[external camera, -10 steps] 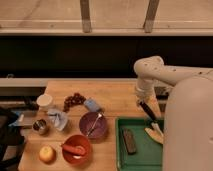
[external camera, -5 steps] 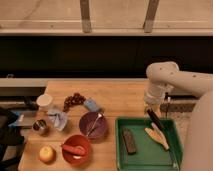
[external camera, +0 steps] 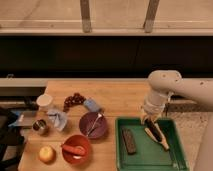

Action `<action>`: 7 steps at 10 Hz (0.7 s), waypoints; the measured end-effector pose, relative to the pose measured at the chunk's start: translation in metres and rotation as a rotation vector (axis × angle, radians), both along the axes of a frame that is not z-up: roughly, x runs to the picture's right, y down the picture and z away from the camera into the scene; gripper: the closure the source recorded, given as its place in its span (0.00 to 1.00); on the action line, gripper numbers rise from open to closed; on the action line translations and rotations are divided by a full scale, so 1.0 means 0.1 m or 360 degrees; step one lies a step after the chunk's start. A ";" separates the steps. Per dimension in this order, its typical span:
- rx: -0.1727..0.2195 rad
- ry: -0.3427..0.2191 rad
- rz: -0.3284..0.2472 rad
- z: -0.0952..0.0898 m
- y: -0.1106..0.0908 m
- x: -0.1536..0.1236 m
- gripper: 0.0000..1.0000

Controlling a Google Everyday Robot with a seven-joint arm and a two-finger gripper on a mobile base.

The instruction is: Place brush in tray

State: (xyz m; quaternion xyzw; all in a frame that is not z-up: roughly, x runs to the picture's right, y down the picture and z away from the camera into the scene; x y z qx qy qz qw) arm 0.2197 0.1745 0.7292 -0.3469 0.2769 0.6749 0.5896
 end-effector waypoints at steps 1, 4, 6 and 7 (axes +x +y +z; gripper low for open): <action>-0.0035 -0.0054 -0.0027 -0.02 0.05 -0.04 1.00; -0.0152 -0.0143 -0.0125 -0.09 0.18 -0.08 1.00; -0.0202 -0.0150 -0.0152 -0.15 0.26 -0.07 1.00; -0.0222 -0.0159 -0.0164 -0.17 0.28 -0.07 0.97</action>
